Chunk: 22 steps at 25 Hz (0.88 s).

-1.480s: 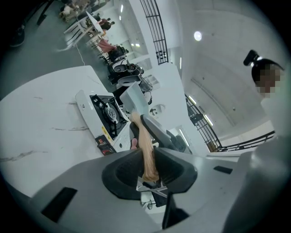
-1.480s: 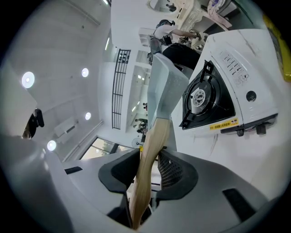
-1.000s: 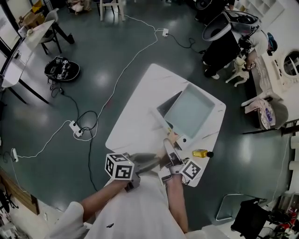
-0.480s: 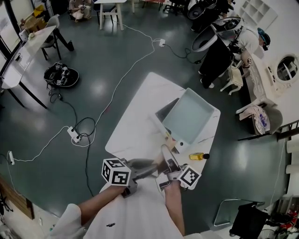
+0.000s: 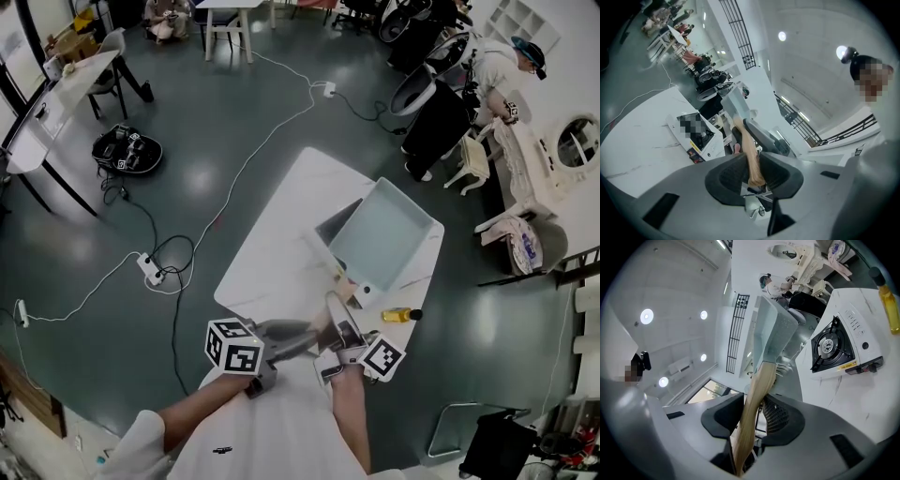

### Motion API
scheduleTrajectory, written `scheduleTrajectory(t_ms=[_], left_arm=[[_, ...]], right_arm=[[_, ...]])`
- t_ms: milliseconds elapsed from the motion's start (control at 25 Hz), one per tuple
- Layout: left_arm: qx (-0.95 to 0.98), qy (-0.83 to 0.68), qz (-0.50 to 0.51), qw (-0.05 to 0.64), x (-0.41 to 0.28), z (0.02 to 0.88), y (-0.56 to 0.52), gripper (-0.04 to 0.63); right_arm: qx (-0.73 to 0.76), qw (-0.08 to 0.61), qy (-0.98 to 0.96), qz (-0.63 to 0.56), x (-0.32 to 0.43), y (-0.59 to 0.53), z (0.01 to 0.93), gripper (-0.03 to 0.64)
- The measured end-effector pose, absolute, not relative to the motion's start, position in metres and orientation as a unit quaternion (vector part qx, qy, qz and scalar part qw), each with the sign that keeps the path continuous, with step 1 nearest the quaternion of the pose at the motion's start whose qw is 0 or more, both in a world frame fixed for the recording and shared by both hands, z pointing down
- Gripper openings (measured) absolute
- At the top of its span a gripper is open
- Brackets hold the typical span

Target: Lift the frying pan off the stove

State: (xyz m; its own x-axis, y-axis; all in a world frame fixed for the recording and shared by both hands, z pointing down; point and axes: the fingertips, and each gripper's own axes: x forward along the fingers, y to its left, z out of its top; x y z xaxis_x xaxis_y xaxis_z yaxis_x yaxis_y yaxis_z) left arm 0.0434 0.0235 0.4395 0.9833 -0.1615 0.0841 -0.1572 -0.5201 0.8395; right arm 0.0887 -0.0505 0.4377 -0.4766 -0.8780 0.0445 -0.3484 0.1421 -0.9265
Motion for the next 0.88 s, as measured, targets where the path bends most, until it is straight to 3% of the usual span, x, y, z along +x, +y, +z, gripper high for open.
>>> scheduleTrajectory(t_ms=[880], left_arm=[[0.870, -0.085, -0.002, 0.485, 0.0514, 0.4444, 0.0246, 0.089]], right_arm=[[-0.442, 0.265, 0.701, -0.493, 0.0973, -0.0494, 0.4441, 0.121]])
